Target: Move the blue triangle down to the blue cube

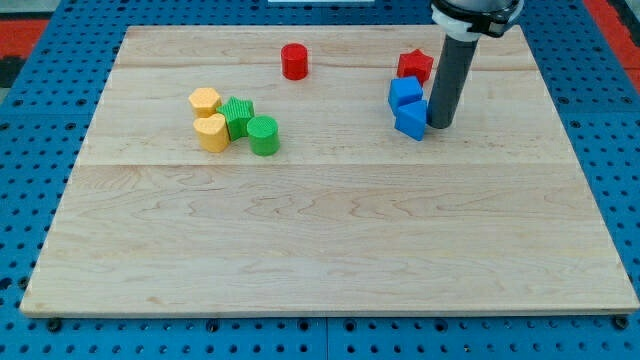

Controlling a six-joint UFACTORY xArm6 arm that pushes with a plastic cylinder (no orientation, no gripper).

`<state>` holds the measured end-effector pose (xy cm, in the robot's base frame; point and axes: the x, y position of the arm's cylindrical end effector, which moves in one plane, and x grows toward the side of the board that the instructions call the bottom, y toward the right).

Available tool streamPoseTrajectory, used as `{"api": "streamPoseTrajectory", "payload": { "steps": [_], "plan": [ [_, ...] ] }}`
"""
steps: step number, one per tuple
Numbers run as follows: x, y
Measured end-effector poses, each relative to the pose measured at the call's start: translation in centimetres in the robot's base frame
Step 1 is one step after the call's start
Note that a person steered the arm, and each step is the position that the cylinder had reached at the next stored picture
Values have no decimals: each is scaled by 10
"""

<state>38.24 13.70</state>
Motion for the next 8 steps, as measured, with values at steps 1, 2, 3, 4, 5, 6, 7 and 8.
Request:
{"api": "streamPoseTrajectory", "payload": {
  "steps": [1, 2, 3, 4, 5, 6, 7, 8],
  "plan": [
    [10, -18],
    [23, -33],
    [27, -53],
    [35, -69],
    [35, -120],
    [18, -156],
    [4, -138],
    [4, -87]
  ]
}}
